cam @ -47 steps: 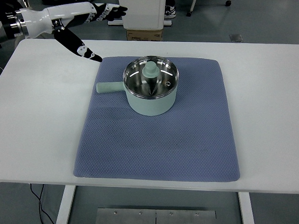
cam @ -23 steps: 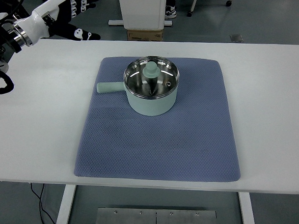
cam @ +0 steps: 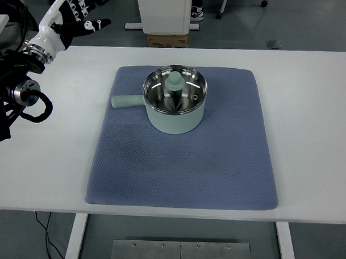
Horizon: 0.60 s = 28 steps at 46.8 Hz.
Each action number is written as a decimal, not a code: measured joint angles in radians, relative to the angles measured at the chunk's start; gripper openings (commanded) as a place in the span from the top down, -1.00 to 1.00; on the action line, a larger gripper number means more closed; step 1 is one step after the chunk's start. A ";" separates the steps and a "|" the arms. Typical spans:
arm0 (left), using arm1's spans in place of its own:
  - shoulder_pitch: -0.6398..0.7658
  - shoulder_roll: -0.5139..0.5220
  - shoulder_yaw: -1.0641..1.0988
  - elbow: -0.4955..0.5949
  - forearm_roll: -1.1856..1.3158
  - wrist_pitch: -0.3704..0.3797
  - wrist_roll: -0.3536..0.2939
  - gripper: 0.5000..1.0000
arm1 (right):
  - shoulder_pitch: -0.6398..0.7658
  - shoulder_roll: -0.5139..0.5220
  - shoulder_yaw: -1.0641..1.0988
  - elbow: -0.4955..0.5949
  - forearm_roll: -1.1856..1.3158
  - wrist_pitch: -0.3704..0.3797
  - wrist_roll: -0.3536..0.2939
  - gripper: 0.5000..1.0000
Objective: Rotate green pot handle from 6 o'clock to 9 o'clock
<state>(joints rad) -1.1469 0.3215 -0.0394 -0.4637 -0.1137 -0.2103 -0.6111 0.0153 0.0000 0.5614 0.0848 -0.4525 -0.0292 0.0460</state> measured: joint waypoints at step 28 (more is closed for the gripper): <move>0.182 -0.140 -0.313 0.058 -0.157 0.056 0.005 -1.00 | 0.000 0.000 0.000 0.000 0.000 0.000 0.000 -1.00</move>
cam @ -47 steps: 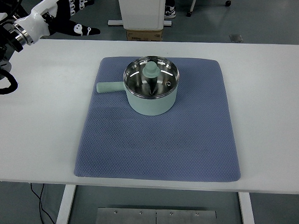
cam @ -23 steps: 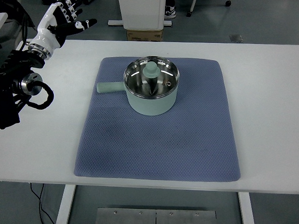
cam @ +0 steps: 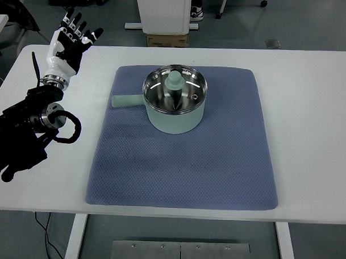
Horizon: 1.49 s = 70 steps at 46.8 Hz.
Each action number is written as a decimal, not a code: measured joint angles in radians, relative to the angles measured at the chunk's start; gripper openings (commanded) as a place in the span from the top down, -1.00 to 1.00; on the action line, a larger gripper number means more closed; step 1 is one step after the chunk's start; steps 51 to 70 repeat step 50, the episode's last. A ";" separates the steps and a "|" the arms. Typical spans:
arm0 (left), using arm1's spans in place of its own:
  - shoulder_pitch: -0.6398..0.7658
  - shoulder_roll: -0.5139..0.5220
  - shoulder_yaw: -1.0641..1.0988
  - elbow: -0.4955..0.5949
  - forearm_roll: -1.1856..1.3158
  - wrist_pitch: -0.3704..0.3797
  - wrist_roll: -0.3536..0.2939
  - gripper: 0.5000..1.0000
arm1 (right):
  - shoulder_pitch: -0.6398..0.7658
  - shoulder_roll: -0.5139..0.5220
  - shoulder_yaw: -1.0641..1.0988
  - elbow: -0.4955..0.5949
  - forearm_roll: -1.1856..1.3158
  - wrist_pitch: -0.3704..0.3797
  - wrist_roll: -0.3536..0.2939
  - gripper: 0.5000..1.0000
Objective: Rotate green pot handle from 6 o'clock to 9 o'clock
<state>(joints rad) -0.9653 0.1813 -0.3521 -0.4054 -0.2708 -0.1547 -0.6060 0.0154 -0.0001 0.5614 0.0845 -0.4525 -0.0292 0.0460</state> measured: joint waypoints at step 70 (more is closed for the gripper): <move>0.038 -0.042 -0.088 0.029 -0.020 -0.030 0.043 -1.00 | 0.001 0.000 -0.001 0.001 -0.001 0.008 0.001 -1.00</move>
